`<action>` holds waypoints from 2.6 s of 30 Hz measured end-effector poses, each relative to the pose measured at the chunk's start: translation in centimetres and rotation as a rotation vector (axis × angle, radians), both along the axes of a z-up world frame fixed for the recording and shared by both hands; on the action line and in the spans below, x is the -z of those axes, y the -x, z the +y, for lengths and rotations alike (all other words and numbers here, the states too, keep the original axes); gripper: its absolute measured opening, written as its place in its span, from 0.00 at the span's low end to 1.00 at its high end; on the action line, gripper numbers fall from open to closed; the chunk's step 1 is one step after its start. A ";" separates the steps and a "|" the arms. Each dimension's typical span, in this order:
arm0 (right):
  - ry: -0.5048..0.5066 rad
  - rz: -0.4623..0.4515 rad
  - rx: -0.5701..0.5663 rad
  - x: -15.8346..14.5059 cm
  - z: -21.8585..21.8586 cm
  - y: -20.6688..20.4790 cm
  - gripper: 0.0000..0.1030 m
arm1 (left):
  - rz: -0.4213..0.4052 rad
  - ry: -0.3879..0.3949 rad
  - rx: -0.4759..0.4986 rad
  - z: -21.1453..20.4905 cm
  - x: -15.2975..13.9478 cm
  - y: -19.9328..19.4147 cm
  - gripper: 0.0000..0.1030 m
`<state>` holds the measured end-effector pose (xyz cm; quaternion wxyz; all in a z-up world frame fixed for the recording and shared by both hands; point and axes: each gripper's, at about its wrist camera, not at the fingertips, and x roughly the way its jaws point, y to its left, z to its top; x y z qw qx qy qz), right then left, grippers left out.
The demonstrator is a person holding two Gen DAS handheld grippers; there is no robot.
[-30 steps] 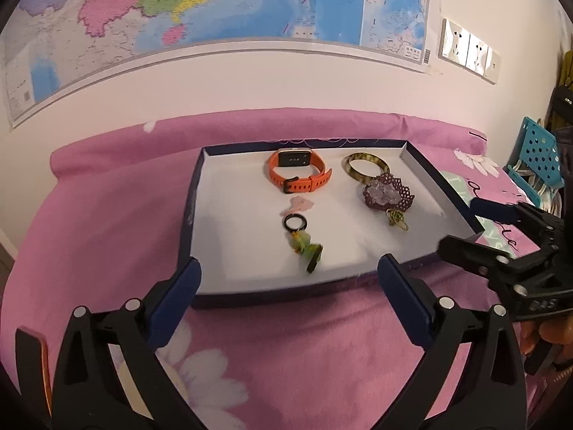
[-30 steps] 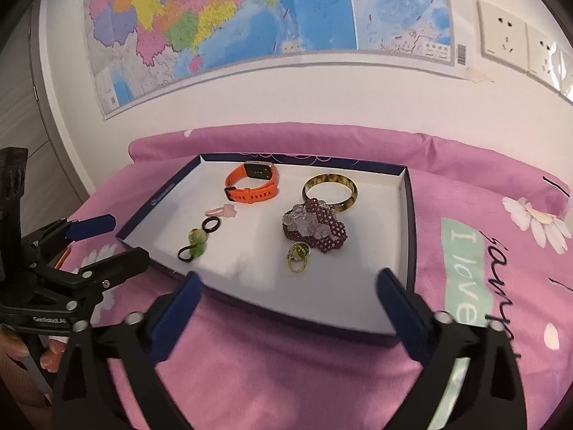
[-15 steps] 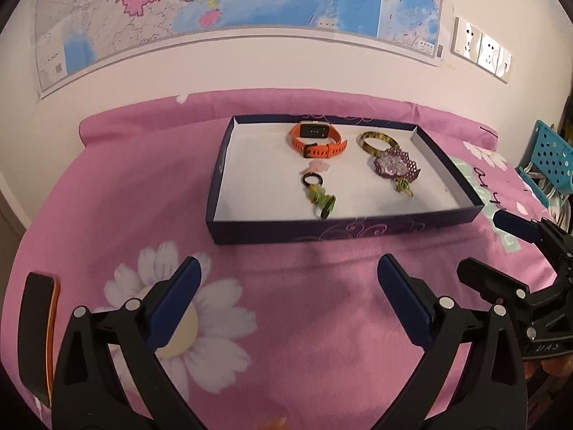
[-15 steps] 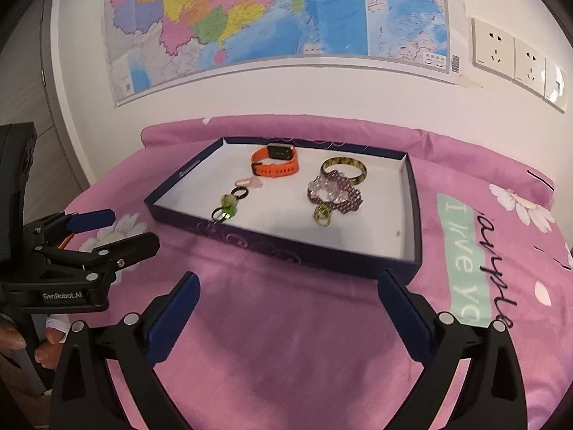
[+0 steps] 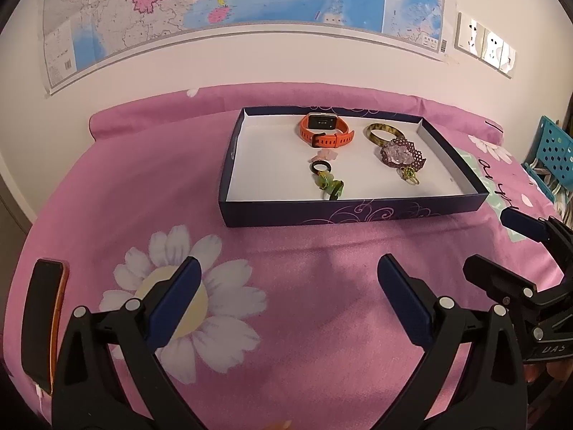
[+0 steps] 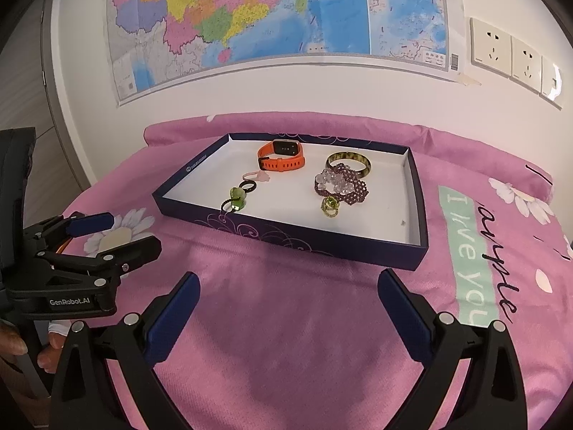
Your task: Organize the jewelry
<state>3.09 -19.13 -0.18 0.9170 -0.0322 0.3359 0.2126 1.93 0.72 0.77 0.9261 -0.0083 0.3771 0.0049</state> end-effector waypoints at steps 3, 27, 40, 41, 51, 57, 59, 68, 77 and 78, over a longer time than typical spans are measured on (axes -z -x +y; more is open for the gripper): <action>-0.001 0.003 0.001 0.0 0.0 0.0 0.93 | -0.001 0.001 -0.001 0.1 0.0 0.2 0.94; -0.008 0.006 0.004 0.1 -0.2 0.2 0.93 | -0.003 -0.023 0.005 -0.5 0.0 0.6 0.94; -0.009 0.011 0.005 0.1 -0.2 0.1 0.93 | 0.010 -0.023 0.005 -0.6 0.3 0.5 0.94; -0.009 0.011 0.005 0.1 -0.2 0.2 0.93 | 0.010 -0.024 0.006 -0.5 0.3 0.5 0.94; -0.010 0.014 0.006 0.2 -0.2 0.1 0.93 | 0.014 -0.024 0.007 -0.5 0.4 0.4 0.94; -0.010 0.014 0.009 0.2 -0.2 0.1 0.93 | 0.015 -0.026 0.007 -0.5 0.5 0.4 0.94; -0.010 0.016 0.010 0.3 -0.2 0.0 0.93 | 0.016 -0.024 0.007 -0.5 0.5 0.4 0.94; -0.010 0.018 0.008 0.5 -0.2 0.0 0.93 | 0.021 -0.024 0.008 -0.5 0.6 0.4 0.94; -0.009 0.018 0.009 0.4 -0.1 0.0 0.93 | 0.020 -0.025 0.008 -0.4 0.6 0.3 0.94; -0.010 0.018 0.009 0.4 -0.1 0.0 0.93 | 0.018 -0.025 0.008 -0.4 0.6 0.3 0.94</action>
